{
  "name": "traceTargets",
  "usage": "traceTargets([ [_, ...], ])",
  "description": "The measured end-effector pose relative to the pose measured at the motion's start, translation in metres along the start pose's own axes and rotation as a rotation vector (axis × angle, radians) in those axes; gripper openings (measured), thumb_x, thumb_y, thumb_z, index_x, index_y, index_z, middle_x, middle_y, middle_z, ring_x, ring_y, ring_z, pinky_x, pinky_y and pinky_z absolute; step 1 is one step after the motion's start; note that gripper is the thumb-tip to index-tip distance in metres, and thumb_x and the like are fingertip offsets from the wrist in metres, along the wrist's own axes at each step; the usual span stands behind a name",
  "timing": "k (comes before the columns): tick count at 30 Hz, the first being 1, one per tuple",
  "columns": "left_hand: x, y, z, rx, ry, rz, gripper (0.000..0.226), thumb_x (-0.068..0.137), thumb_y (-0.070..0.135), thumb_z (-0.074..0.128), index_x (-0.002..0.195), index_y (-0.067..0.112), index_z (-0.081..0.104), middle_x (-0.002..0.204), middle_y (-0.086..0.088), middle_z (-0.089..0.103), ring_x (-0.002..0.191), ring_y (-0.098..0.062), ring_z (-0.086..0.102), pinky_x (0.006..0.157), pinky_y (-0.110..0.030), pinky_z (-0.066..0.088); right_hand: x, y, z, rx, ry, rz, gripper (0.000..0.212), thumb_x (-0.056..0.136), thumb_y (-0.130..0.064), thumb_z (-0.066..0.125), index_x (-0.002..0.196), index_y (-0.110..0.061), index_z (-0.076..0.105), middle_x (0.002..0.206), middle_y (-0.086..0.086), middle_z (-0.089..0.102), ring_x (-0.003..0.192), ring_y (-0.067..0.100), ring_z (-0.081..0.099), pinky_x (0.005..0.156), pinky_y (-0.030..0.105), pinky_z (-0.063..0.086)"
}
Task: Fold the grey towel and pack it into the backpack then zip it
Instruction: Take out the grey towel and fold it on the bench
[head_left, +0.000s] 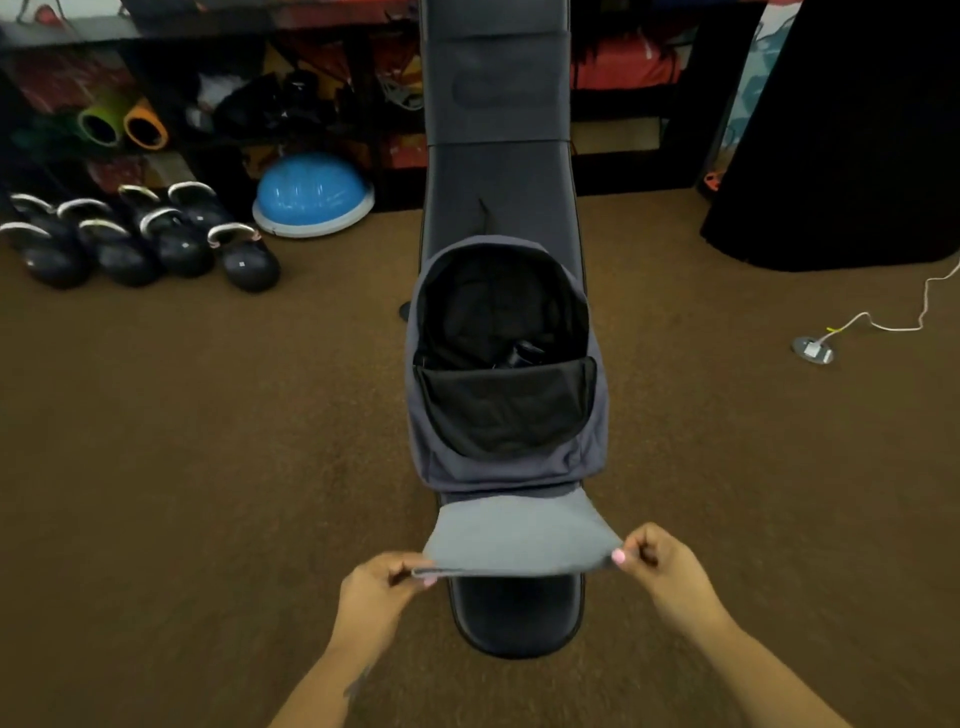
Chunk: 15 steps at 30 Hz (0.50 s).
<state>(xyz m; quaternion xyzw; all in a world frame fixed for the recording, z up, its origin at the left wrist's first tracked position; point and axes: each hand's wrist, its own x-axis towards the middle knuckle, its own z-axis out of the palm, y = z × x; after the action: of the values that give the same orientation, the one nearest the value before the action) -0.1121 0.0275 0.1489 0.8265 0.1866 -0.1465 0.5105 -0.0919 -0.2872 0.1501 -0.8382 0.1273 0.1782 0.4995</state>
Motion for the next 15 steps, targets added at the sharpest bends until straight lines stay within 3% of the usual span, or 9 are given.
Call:
traceTargets([
  [5,0.003,-0.092,0.035,0.069,-0.068,-0.049,0.045,0.065,0.006,0.082,0.059,0.049,0.071,0.075,0.027,0.071,0.081,0.010,0.064,0.072,0.001,0.043,-0.001,0.076,0.036,-0.042,-0.063,0.098,0.025,0.082,-0.013,0.070,0.066,-0.014,0.051,0.060,-0.004,0.050,0.059,0.009,0.041,0.056,0.022,0.031],
  [11,0.008,-0.150,0.060,0.088,-0.116,-0.040,0.062,0.061,0.000,0.084,0.050,0.058,0.064,0.067,0.036,0.066,0.078,0.015,0.062,0.073,0.002,0.042,-0.003,0.110,0.055,-0.060,-0.051,0.137,0.025,0.081,-0.012,0.072,0.064,-0.016,0.053,0.057,-0.003,0.054,0.058,0.007,0.045,0.057,0.021,0.034],
  [13,0.010,-0.153,0.061,0.114,-0.126,-0.005,0.060,0.062,0.003,0.084,0.053,0.058,0.064,0.073,0.036,0.066,0.080,0.012,0.063,0.074,0.001,0.043,0.000,0.111,0.057,-0.062,-0.031,0.148,0.025,0.082,-0.012,0.070,0.065,-0.016,0.053,0.056,-0.002,0.057,0.057,0.008,0.048,0.057,0.023,0.036],
  [15,0.015,-0.154,0.061,0.200,-0.095,0.136,0.048,0.064,0.013,0.084,0.060,0.057,0.065,0.091,0.039,0.063,0.089,0.010,0.060,0.079,0.001,0.040,0.006,0.111,0.056,-0.042,-0.003,0.159,0.024,0.084,-0.012,0.069,0.066,-0.014,0.053,0.055,0.000,0.059,0.057,0.012,0.050,0.058,0.027,0.038],
])
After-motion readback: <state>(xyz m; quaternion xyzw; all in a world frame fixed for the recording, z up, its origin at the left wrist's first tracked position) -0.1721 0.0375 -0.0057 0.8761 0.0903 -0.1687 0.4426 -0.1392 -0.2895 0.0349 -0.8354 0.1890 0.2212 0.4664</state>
